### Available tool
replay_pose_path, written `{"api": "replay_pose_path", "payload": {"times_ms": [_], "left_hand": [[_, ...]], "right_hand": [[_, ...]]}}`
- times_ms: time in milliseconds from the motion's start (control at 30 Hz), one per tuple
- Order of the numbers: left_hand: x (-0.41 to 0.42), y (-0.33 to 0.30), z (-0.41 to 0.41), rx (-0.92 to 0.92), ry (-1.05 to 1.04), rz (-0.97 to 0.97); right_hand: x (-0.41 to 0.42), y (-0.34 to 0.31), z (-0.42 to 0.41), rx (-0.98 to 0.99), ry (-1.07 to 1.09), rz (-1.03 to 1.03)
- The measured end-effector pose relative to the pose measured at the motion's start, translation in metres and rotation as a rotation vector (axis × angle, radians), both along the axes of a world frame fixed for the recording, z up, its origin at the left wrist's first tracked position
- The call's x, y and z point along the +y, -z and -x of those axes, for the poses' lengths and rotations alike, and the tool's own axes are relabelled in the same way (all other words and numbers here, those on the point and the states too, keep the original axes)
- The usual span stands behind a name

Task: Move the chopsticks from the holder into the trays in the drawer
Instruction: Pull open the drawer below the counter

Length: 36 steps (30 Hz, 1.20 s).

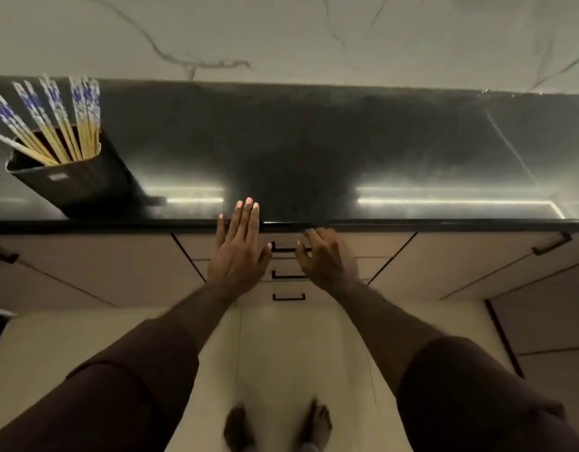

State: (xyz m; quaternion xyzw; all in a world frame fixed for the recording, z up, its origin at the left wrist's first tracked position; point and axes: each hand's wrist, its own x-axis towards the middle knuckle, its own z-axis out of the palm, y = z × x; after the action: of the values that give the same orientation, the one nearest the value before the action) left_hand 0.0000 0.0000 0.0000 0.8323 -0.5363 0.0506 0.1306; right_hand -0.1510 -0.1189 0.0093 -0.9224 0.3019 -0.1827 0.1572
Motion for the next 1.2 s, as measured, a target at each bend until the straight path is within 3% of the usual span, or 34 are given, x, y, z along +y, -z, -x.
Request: {"api": "replay_pose_path", "payload": {"times_ms": [133,367,567,933,1200], "left_hand": [[0.004,0.019,0.007,-0.009,-0.038,-0.065],[0.012,0.067,0.018,0.064,-0.076,-0.101],[0.017,0.089,0.014,0.096,-0.078,-0.060],[0.034,0.104,-0.008,0.123,-0.085,-0.030],[0.048,0.100,-0.018,0.085,-0.010,0.016]], "right_hand": [[-0.005,0.023,0.000,0.026,0.090,-0.053],[-0.018,0.076,-0.007,0.181,0.012,0.005],[-0.030,0.105,-0.024,0.340,0.084,-0.166],[-0.050,0.138,-0.049,0.555,0.138,-0.306],[-0.028,0.148,-0.050,0.604,0.185,-0.246]]}}
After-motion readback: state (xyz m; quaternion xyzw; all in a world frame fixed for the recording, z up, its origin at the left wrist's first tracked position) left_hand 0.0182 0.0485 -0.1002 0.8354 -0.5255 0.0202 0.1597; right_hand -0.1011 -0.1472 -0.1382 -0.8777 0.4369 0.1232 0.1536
